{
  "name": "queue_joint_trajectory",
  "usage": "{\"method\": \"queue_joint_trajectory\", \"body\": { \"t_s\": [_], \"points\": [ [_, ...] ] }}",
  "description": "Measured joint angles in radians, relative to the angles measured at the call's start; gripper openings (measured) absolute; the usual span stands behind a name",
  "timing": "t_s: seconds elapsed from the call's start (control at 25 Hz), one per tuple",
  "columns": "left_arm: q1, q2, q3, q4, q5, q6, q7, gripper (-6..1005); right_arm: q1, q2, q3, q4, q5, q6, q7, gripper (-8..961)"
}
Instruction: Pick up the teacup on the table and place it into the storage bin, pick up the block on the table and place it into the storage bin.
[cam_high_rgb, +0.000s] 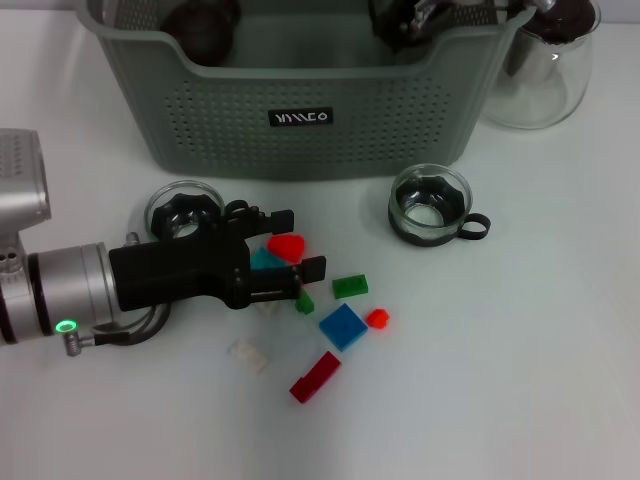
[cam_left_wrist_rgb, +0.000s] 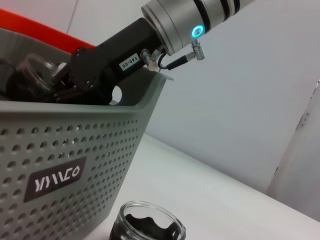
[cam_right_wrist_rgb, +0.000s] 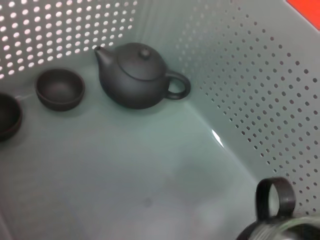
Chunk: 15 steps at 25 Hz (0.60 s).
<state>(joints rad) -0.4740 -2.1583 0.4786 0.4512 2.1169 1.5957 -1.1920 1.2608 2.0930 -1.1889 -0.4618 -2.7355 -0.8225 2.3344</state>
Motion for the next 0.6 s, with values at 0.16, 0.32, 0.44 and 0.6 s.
{"method": "queue_joint_trajectory", "body": {
  "t_s": [0.16,0.32,0.44,0.6],
  "points": [
    [0.0,0.0,0.0,0.001,0.0,0.002,0.0,844,-0.001,-0.001,0.0,-0.001,-0.006,0.0,0.0,70],
    [0.0,0.0,0.0,0.001,0.0,0.003,-0.001,844,-0.002,-0.001,0.0,-0.002,-0.007,0.0,0.0,191],
    [0.0,0.001,0.0,0.001,0.0,0.004,-0.004,844,-0.005,0.0,0.0,-0.018,-0.008,-0.002,0.0,344],
    [0.0,0.001,0.0,0.001,0.0,0.007,-0.005,844,-0.026,0.003,0.005,-0.113,-0.008,-0.046,0.001,499]
  ]
}}
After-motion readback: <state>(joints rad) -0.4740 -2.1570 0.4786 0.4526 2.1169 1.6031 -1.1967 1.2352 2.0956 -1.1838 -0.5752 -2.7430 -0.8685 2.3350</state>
